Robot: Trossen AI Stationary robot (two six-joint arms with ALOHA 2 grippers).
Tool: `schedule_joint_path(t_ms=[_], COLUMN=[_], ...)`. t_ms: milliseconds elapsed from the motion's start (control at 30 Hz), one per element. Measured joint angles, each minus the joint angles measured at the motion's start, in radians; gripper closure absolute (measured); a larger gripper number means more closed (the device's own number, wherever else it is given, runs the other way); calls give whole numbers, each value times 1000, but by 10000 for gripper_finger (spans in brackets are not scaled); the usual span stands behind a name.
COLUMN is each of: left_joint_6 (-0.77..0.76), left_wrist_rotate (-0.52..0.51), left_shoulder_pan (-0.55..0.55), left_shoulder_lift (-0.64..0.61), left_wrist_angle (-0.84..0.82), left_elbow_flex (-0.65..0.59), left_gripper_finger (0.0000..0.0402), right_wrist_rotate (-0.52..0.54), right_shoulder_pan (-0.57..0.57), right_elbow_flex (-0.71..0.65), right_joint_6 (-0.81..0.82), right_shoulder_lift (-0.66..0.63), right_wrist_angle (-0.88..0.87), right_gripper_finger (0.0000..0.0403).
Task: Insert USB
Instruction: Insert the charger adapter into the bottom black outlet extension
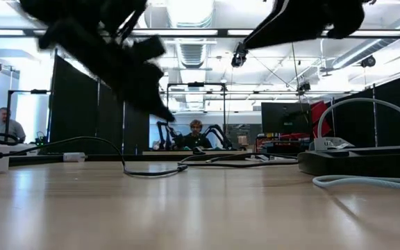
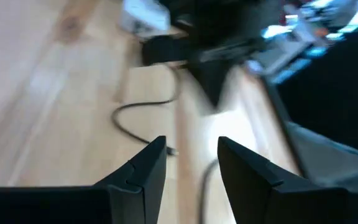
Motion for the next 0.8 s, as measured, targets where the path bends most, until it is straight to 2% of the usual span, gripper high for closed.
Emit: schedule_joint_path(t_ms=[167,300,433,533,633,800], left_joint_6=[12,32,54,68,90,198], left_wrist_rotate=[-24,-8,87,157,180,252], left_shoulder_pan=[149,328,553,716,859,1018], left_shoulder_lift=[-91,-103,-97,-91,-79,-24], left_wrist_angle=[-480,-727,-860,-895,-897,-914], left_elbow_flex=[246,369,432,435,422,415], left_gripper_finger=[339,334,323,310,293,254], right_wrist_rotate=[-221,-260,-261,-261,-261,-262], right_shoulder_pan=[-99,-140,-159,-163,-164,-171], right_elbow_flex=[-9,-15,-22,-39,-58,-67], right_joint_6=[-20,-39,-40,-42,-86,-141], right_shoulder_lift=[1,1,1,1,1,1], right_wrist_angle=[1,2,3,2,1,1], right_gripper_finger=[289,298,305,309,311,315])
